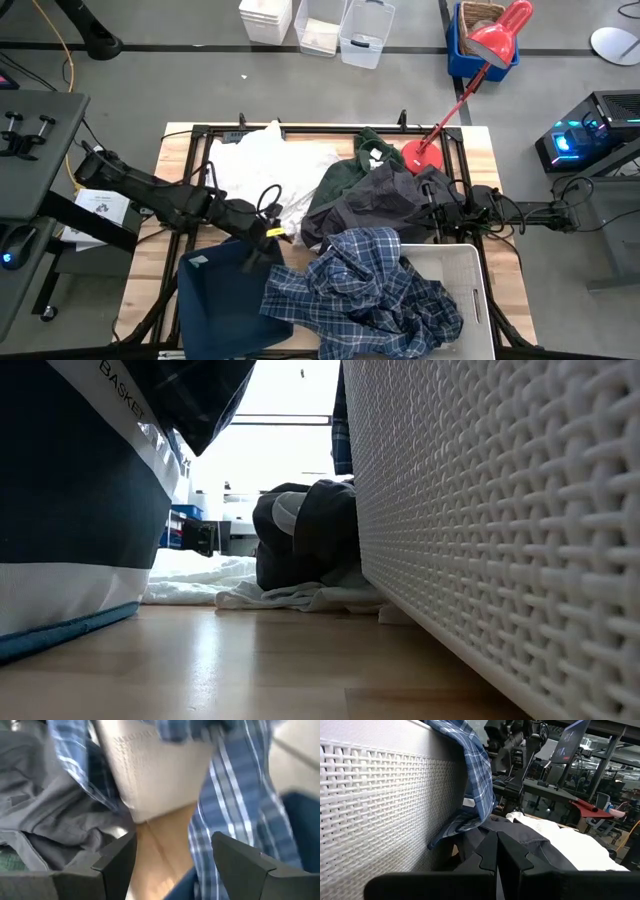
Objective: Sort clothes
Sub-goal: Put the blue checkered long-sleeve shirt into the white laundry bin
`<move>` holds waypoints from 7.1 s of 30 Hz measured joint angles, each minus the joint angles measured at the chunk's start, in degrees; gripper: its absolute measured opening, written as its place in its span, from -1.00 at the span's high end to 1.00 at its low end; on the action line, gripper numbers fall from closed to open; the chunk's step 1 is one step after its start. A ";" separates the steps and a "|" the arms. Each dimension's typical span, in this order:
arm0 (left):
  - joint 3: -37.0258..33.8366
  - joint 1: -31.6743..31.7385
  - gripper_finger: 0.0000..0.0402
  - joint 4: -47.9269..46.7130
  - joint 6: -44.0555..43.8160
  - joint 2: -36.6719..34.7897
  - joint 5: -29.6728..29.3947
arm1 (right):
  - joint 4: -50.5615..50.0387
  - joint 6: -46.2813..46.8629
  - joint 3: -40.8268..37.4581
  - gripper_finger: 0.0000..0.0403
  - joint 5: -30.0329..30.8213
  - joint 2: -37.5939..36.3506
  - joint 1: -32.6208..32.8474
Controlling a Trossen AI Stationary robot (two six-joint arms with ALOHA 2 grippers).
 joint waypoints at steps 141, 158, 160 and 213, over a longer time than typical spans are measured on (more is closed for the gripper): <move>29.04 -5.24 1.00 12.16 -9.99 26.75 -16.17 | -0.10 -0.03 -0.02 1.00 0.77 0.39 0.00; 57.76 -11.09 1.00 15.27 -0.40 50.44 8.09 | -0.09 0.00 0.00 1.00 0.73 0.39 0.00; 62.28 -10.80 1.00 9.68 3.38 48.89 7.90 | -0.08 0.00 0.00 1.00 0.72 0.39 0.00; -2.34 3.59 -0.30 50.28 -11.28 29.30 -19.39 | -0.37 0.00 0.00 1.00 1.20 3.04 -0.04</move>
